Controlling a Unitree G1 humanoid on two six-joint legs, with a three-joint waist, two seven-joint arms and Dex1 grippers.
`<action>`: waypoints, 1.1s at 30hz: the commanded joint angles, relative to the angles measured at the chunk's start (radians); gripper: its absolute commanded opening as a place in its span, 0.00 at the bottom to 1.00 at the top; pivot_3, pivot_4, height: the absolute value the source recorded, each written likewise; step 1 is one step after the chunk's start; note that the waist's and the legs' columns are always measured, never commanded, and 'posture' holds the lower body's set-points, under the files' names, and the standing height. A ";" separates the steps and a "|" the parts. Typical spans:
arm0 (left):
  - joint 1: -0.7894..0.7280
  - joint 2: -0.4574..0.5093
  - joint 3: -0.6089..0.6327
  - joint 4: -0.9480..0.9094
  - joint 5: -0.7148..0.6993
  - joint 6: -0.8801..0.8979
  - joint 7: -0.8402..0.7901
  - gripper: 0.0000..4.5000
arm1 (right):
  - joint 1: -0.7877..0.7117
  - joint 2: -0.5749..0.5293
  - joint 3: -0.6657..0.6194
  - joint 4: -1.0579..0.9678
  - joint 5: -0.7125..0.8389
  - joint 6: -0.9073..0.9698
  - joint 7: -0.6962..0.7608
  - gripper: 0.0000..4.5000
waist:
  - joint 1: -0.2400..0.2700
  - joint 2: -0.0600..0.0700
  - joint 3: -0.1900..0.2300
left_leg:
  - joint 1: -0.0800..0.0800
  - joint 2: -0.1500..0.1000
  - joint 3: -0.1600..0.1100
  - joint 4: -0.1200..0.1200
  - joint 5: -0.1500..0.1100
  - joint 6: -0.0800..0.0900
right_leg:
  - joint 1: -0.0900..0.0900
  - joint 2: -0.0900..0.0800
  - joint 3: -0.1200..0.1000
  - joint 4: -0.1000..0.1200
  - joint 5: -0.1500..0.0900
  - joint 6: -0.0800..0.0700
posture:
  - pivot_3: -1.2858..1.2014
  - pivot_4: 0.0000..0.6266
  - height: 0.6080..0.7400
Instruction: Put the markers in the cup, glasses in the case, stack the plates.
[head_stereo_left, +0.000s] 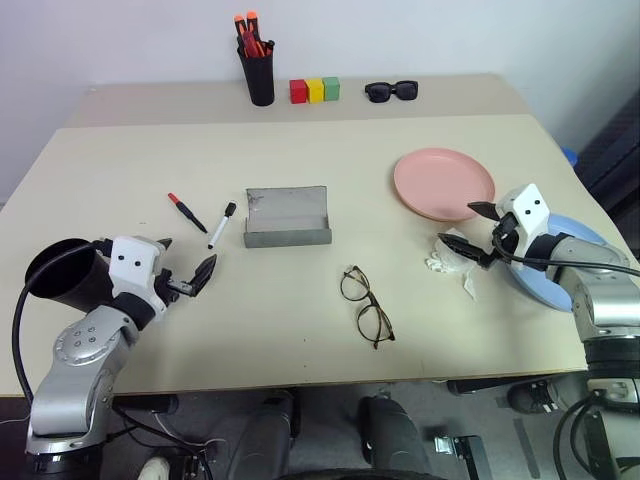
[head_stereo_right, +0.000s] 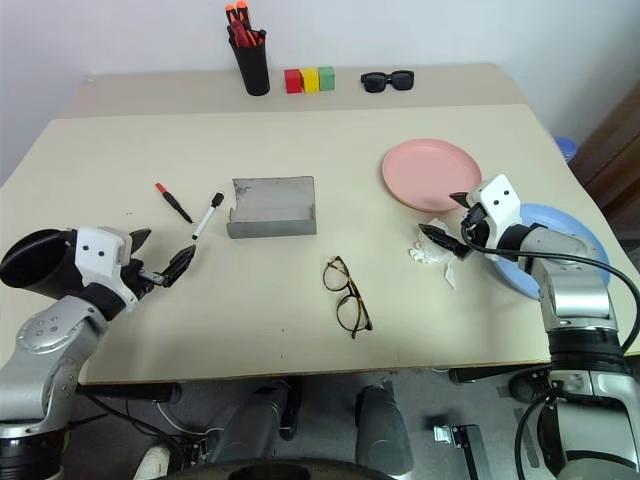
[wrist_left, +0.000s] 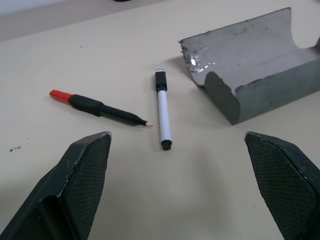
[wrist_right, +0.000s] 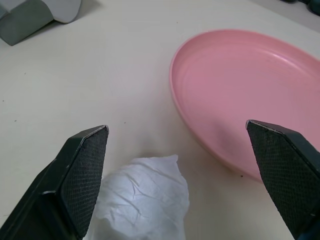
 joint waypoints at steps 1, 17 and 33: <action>-0.027 -0.004 0.000 -0.040 0.004 0.006 0.023 0.97 | -0.018 0.001 -0.020 -0.010 0.009 -0.018 -0.001 1.00 | 0.001 0.000 0.000 | 0.000 0.000 0.000 0.000 0.000 0.000 | 0.000 0.000 0.000 0.000 0.000 0.000 | 0.52 0.24 1.00; -0.163 -0.050 -0.039 -0.040 0.000 0.114 0.121 0.97 | -0.023 0.092 0.024 -0.080 0.000 -0.026 -0.048 1.00 | 0.000 0.000 0.000 | 0.000 -0.001 0.000 0.001 0.000 0.000 | 0.001 0.000 0.000 0.001 0.002 0.004 | 0.52 0.24 1.00; -0.716 -0.193 -0.135 0.403 0.185 0.554 0.480 0.99 | 0.015 0.355 0.246 -0.546 0.053 0.233 -0.203 1.00 | 0.000 -0.001 0.000 | 0.001 -0.004 -0.004 0.005 0.000 0.000 | 0.000 0.003 -0.001 0.010 0.004 0.009 | 0.52 0.24 1.00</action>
